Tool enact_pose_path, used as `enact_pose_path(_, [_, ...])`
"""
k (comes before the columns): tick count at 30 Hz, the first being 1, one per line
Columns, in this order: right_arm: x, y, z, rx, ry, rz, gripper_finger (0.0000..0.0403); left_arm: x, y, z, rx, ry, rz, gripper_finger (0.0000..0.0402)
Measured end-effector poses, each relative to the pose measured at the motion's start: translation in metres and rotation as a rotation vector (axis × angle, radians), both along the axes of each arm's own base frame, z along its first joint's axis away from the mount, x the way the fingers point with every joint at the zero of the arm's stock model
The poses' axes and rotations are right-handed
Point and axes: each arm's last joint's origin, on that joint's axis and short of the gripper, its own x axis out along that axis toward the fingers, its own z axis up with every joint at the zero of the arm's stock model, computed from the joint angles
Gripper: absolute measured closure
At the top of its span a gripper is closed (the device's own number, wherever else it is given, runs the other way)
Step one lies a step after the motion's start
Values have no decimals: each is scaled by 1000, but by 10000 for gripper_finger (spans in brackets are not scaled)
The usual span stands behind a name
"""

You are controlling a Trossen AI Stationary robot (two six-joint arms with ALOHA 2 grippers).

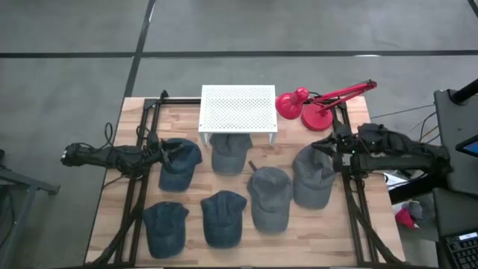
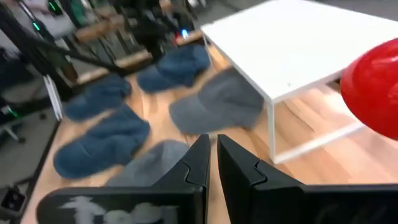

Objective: Stack small to large cups/mugs on shelf
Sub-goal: Put the right gray cup on the shelf

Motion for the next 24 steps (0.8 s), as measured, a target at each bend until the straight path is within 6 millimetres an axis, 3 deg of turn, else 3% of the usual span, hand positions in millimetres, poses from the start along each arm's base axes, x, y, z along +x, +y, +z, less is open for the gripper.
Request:
enact_pose_path(11, [24,-2,36,67,263,-22,374,0,0,0,-19,-10,5,221])
enact_pose_path(24, [37,-3,29,301,619,-187,363,0,0,0,-20,-11,5,220])
